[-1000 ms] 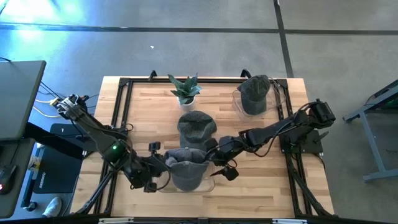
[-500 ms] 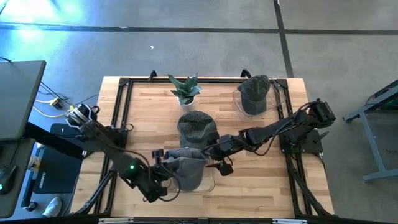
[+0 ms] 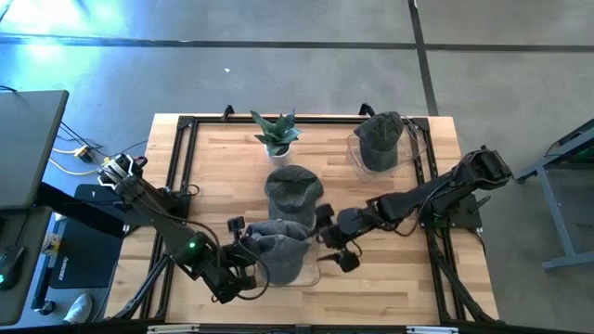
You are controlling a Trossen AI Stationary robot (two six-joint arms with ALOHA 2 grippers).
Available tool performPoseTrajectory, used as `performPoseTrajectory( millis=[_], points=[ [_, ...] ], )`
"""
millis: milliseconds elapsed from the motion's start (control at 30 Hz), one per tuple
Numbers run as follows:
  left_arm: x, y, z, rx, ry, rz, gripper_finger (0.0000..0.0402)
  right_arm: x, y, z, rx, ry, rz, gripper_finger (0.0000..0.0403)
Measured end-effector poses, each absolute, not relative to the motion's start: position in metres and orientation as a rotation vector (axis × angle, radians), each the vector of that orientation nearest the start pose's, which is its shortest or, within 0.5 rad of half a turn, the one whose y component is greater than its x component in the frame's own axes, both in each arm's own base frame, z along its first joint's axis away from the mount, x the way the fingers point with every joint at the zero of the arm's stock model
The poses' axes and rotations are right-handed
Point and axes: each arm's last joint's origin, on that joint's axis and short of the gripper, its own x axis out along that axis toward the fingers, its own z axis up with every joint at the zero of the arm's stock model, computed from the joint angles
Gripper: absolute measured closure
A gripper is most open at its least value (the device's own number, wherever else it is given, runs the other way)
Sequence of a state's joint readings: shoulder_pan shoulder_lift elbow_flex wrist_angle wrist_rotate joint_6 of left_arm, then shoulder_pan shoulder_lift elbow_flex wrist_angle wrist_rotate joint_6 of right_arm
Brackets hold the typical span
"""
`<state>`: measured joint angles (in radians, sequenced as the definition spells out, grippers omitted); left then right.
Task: Pick & Place hat
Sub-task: Put the gray cap into the bottom transparent bin
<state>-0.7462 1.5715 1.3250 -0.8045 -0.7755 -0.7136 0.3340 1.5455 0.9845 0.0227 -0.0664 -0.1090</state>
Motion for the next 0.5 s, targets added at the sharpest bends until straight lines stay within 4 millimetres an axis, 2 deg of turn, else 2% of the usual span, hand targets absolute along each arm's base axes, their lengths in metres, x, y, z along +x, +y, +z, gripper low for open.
performPoseTrajectory(
  millis=[133, 333, 400, 500],
  points=[
    [0.246, -0.201, 0.289, 0.036, 0.716, 0.257, 0.0402, 0.316, 0.125, 0.233, -0.231, 0.511, 0.389, 0.0091],
    [0.243, -0.208, 0.29, -0.006, 0.711, 0.229, 0.0402, 0.308, 0.137, 0.24, -0.296, 0.471, 0.245, 0.0091],
    [0.245, -0.211, 0.285, -0.031, 0.721, 0.196, 0.0402, 0.306, 0.141, 0.241, -0.293, 0.465, 0.289, 0.0091],
    [0.253, -0.213, 0.271, -0.019, 0.734, 0.187, 0.0402, 0.304, 0.148, 0.24, -0.269, 0.46, 0.45, 0.0092]
  ],
)
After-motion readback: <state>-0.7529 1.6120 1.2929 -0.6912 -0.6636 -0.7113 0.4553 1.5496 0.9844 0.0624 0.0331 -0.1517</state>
